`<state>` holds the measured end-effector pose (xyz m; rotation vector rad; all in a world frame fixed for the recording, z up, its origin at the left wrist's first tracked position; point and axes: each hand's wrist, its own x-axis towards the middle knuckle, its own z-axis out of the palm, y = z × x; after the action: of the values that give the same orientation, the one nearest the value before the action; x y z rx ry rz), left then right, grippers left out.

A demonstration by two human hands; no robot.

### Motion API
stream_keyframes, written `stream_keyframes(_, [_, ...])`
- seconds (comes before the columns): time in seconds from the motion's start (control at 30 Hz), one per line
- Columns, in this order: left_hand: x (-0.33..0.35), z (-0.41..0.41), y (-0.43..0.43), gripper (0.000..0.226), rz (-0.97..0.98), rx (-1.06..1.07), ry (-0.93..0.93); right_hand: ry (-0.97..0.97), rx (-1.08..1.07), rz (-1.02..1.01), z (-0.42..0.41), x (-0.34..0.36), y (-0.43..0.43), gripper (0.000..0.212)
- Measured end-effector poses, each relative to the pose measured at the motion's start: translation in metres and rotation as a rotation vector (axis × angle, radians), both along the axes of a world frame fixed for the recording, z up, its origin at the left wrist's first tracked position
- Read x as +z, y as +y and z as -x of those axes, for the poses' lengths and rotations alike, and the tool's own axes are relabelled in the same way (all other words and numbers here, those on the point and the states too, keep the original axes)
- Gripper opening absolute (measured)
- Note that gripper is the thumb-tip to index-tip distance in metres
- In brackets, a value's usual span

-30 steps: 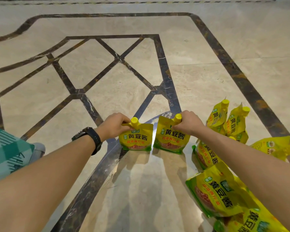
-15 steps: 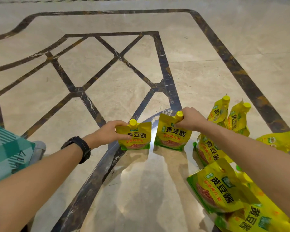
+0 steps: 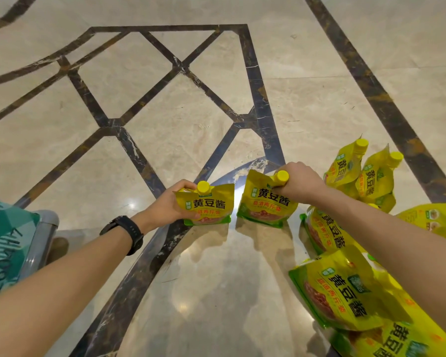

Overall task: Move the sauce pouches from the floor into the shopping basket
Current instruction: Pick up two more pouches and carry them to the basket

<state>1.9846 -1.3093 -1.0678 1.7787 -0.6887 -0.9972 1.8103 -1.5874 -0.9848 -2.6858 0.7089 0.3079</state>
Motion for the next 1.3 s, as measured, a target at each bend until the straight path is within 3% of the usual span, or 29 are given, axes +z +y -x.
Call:
stream_keyframes(0.1, [-0.006, 0.000, 0.001, 0.083, 0.023, 0.020, 0.024, -0.025, -0.001, 0.025, -0.002, -0.005, -0.004, 0.021])
stream_keyframes(0.27, [-0.007, 0.003, 0.002, 0.077, 0.028, 0.070, -0.041, -0.007, -0.023, -0.010, -0.006, -0.005, -0.009, 0.028])
stream_keyframes(0.43, [-0.005, 0.004, 0.012, 0.073, -0.036, -0.024, -0.050, -0.016, -0.038, -0.006, -0.007, -0.005, -0.010, 0.027])
stream_keyframes(0.53, [-0.018, 0.026, 0.021, 0.067, -0.009, 0.066, -0.024, -0.020, -0.043, 0.001, -0.008, -0.005, -0.010, 0.028])
stream_keyframes(0.63, [-0.036, 0.041, 0.030, 0.079, 0.020, 0.049, -0.027, -0.013, -0.052, 0.016, -0.008, -0.006, -0.010, 0.028])
stream_keyframes(0.8, [-0.022, 0.034, 0.021, 0.071, 0.005, 0.063, -0.002, -0.015, -0.043, 0.022, -0.006, -0.005, -0.007, 0.024])
stream_keyframes(1.07, [-0.026, 0.052, 0.034, 0.039, -0.151, 0.152, 0.338, -0.019, -0.029, 0.035, -0.005, -0.007, -0.006, 0.023])
stream_keyframes(1.2, [-0.037, 0.061, 0.039, 0.062, -0.141, 0.354, 0.461, -0.040, -0.014, 0.050, -0.006, -0.008, -0.005, 0.024])
stream_keyframes(1.3, [-0.045, 0.062, 0.041, 0.087, -0.160, 0.414, 0.391, -0.044, 0.030, 0.025, -0.005, -0.005, -0.008, 0.025])
